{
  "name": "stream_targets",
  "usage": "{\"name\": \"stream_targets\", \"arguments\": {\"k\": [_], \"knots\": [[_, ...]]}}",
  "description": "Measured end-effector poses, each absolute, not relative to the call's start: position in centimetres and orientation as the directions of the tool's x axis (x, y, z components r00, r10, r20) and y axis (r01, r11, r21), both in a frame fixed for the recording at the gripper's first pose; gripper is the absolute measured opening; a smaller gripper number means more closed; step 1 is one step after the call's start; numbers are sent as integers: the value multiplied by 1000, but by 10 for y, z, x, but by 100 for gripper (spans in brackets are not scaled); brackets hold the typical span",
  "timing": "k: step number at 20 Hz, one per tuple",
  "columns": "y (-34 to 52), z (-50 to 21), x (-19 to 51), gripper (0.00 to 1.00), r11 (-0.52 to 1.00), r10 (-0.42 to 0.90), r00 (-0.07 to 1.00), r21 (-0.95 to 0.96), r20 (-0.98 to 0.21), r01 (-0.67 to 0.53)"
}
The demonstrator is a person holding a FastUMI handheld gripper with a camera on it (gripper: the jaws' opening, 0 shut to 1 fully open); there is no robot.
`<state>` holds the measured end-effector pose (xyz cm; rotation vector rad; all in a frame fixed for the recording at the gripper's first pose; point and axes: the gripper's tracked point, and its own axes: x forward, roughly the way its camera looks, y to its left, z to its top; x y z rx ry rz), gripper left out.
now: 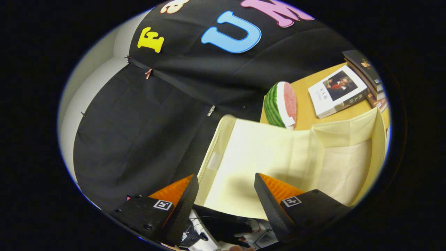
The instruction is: Open the storage box then place both shoes into the box .Put the left shoe in first, then the right shoe, with the right side of both shoes facing outward in a uniform manner.
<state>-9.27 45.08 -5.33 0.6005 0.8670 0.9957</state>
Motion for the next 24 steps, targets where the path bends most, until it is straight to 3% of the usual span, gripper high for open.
{"name": "stream_targets", "arguments": {"k": [5, 10, 18, 24], "knots": [[372, -50, -65, 98, 536, 843, 367, 675, -394, -506], [271, -59, -24, 98, 691, 714, 539, 575, -447, -438], [127, -136, 4, 98, 873, 484, 603, 397, -634, -284], [58, -216, 13, 98, 936, 323, 570, 164, -756, -313]]}}
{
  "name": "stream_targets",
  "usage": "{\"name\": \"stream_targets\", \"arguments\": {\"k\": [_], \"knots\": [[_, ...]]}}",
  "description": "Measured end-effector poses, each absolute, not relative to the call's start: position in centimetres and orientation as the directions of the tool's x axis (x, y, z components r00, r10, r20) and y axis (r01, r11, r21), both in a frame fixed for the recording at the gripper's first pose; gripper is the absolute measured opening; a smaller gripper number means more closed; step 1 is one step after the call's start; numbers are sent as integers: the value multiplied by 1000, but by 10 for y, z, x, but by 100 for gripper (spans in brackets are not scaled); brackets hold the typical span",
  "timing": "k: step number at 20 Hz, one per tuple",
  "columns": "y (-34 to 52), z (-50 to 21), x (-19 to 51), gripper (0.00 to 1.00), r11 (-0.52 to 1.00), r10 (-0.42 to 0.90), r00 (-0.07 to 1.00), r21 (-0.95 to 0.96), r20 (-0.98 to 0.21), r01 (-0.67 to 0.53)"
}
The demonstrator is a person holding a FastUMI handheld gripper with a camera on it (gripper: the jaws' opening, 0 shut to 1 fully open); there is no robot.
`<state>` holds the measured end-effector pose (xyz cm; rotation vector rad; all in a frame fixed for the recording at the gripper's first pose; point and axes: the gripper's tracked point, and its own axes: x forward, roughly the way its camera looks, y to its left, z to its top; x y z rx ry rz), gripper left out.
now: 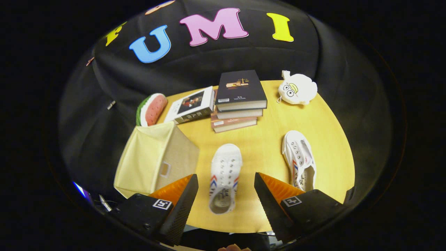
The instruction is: Open the storage box then place both shoes into the box .Put the left shoe in first, then the right shoe, with the right side of both shoes facing outward in a uniform manner.
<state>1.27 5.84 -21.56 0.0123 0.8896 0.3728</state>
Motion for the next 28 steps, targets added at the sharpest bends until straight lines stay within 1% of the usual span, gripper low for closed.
{"name": "stream_targets", "arguments": {"k": [5, 10, 14, 16, 18, 19, 20, 22, 23, 24, 26, 27, 28], "knots": [[48, -280, 10, 99, 915, 277, 491, 72, -826, -396], [54, -321, 16, 99, 864, 261, 466, -10, -845, -503], [69, -337, 26, 100, 871, 288, 437, 43, -852, -490], [69, -348, 28, 100, 869, 280, 412, 47, -867, -493], [78, -352, 27, 100, 875, 314, 370, 116, -875, -469], [80, -354, 26, 95, 880, 333, 349, 156, -876, -448], [80, -355, 25, 93, 884, 353, 326, 198, -877, -423], [89, -357, 20, 81, 882, 424, 273, 324, -864, -342], [95, -356, 17, 68, 878, 453, 254, 378, -855, -293], [99, -355, 16, 58, 872, 477, 241, 422, -845, -249], [100, -357, 17, 30, 873, 484, 241, 445, -841, -199], [98, -357, 16, 25, 872, 487, 236, 455, -841, -180], [97, -354, 17, 23, 871, 491, 233, 469, -839, -148]]}}
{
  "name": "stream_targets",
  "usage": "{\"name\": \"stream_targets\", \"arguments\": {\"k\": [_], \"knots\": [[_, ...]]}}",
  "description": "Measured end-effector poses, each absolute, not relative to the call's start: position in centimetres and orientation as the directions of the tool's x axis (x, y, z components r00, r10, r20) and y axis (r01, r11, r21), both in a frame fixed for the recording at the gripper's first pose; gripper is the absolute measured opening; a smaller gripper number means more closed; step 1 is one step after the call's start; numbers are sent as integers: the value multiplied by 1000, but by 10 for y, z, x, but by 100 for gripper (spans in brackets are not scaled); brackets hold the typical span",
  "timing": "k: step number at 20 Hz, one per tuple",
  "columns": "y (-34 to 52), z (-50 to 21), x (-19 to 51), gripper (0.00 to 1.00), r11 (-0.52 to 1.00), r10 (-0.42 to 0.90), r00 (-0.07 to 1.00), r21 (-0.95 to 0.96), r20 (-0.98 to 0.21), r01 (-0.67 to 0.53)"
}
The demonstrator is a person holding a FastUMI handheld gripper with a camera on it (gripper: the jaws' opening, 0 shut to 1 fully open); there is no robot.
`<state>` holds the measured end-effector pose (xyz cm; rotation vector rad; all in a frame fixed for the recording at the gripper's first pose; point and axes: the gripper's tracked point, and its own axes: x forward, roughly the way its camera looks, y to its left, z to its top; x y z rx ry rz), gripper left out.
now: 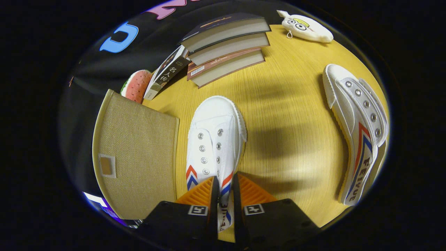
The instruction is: Open the storage box then place both shoes into the box .Put the left shoe in first, then the right shoe, with the right side of both shoes facing outward in a uniform manner.
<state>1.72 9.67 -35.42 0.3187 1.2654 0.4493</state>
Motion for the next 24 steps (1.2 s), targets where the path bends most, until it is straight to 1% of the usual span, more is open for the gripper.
{"name": "stream_targets", "arguments": {"k": [1, 2, 4, 7, 12, 19, 24], "knots": [[95, -353, 15, 12, 867, 497, 233, 485, -836, -111], [96, -354, 16, 8, 860, 509, 223, 502, -831, -92], [97, -348, 14, 5, 853, 519, 235, 517, -822, -74], [104, -338, 11, 5, 840, 536, 253, 539, -805, -64], [101, -299, 10, 5, 811, 567, 303, 584, -766, -40], [83, -211, 2, 5, 826, 541, 389, 559, -746, -77], [115, -143, -7, 5, 801, 561, 457, 591, -690, -91]]}}
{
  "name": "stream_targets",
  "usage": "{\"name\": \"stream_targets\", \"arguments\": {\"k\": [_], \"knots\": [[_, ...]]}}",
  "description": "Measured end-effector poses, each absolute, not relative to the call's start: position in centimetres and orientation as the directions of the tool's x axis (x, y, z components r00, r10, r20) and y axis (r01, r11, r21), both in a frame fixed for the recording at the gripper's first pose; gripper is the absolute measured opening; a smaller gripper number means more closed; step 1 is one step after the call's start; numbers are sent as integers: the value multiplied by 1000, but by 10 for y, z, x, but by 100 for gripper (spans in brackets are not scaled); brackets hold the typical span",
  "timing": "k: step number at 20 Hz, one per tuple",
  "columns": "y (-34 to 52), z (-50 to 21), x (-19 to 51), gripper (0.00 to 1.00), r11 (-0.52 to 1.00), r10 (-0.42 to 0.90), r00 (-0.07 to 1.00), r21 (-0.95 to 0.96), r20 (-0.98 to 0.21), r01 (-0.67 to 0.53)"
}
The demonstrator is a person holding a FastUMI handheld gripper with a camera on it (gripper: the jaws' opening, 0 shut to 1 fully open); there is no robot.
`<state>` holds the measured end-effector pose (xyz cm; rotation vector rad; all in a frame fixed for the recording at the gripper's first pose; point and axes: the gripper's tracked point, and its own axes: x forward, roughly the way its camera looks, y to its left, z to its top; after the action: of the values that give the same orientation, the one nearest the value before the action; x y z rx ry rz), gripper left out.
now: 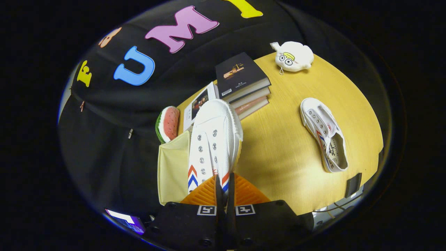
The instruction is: Open the storage box then place both shoes into the box .Put the left shoe in first, then the right shoe, with the right side of both shoes facing outward in a uniform manner.
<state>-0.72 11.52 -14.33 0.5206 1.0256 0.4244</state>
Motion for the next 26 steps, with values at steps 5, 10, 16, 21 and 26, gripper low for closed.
{"name": "stream_targets", "arguments": {"k": [5, 10, 16, 21, 26], "knots": [[181, -116, -23, 5, 761, 600, 464, 644, -652, -79], [256, -123, -44, 5, 748, 634, 427, 652, -645, -125], [308, -142, -55, 5, 773, 616, 400, 620, -679, -137], [321, -156, -55, 5, 808, 573, 398, 576, -717, -126], [340, -153, -65, 60, 783, 605, 390, 606, -694, -137]]}}
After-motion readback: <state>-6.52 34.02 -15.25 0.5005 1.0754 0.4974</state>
